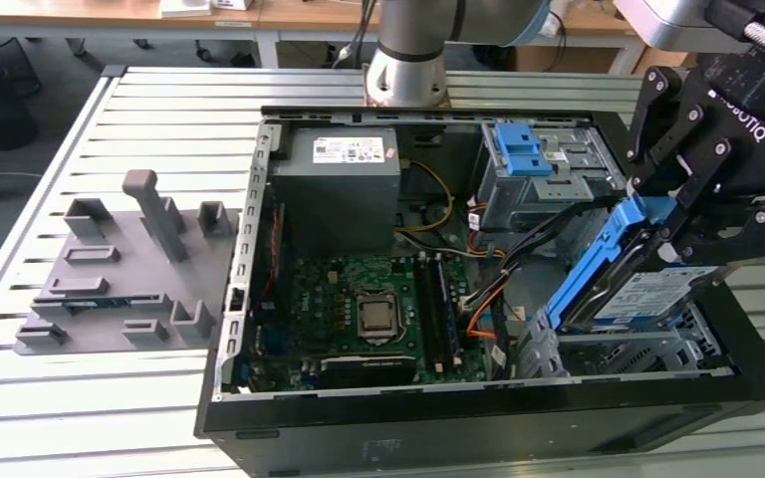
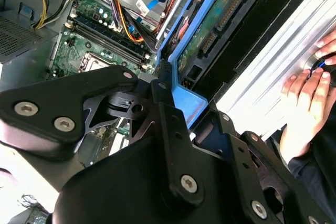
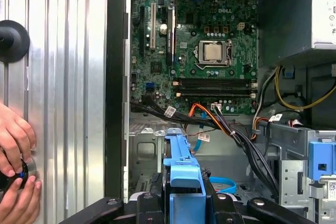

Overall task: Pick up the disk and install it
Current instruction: 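Insert the disk into the insertion slot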

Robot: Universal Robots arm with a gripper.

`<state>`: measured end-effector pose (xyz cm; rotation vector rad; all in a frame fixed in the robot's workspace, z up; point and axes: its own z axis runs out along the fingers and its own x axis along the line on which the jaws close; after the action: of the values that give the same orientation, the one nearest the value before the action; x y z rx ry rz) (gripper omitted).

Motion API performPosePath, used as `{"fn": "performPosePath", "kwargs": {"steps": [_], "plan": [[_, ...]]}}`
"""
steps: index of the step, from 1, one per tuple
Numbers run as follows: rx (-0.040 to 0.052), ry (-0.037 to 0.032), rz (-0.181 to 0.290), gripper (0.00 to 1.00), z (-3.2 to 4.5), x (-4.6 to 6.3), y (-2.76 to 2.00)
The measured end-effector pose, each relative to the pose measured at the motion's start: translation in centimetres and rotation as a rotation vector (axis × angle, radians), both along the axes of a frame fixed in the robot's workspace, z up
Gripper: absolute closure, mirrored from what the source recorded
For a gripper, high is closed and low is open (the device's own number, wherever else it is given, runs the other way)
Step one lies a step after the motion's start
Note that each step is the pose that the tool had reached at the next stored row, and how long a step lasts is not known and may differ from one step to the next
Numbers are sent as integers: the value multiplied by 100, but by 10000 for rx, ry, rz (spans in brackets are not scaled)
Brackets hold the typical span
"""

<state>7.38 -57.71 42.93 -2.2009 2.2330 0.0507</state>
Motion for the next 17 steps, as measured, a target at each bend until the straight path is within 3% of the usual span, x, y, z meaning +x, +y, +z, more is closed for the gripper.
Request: {"fn": "performPosePath", "kwargs": {"steps": [17], "plan": [[1,0,0,63,-117,0,0]]}}
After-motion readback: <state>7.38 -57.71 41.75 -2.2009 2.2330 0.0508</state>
